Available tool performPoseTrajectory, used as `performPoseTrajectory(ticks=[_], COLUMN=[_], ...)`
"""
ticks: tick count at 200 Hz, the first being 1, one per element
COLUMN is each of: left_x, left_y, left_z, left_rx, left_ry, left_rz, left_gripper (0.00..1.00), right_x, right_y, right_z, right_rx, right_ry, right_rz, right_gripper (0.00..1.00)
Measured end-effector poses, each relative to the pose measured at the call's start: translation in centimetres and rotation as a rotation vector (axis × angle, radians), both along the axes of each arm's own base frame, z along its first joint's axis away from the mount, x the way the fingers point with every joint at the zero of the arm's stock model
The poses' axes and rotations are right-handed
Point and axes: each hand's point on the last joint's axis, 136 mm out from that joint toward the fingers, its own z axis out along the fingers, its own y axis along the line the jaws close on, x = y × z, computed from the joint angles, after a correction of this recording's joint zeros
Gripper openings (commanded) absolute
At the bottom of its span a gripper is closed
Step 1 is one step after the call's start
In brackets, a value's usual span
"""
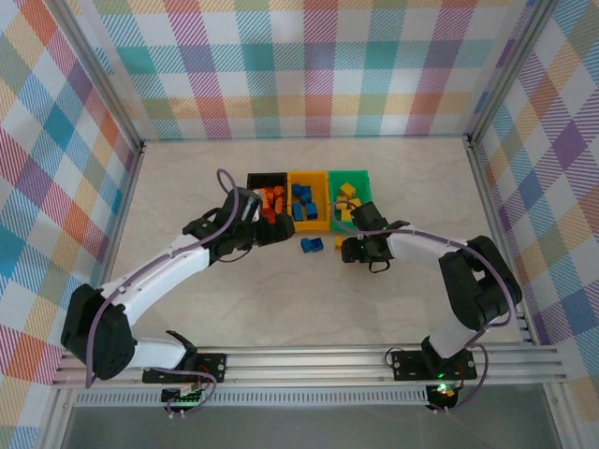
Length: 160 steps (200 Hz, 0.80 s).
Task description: Sort the legos into containers by color
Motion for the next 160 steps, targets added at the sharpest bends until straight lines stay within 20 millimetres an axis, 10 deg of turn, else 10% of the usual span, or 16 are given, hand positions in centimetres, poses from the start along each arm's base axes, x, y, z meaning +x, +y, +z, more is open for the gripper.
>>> performPoseTrajectory(ticks=[122,160], left_x=[-3.3,-3.3], left_y=[1.3,1.3], left_z=[-2.1,-2.2], left_rx=[-0.050,-0.051], left_ry=[0.058,0.056], left_rz=[0.013,0.014], left_gripper=[1.00,1.00], right_x=[1.5,-0.1], right_y=[0.8,1.3], right_z=[0.0,3.3], right_rx=[-0.014,0.026], right_ry=[-0.045,-0.095], right_rz=[0.067,0.094], right_gripper=[0.28,0.28])
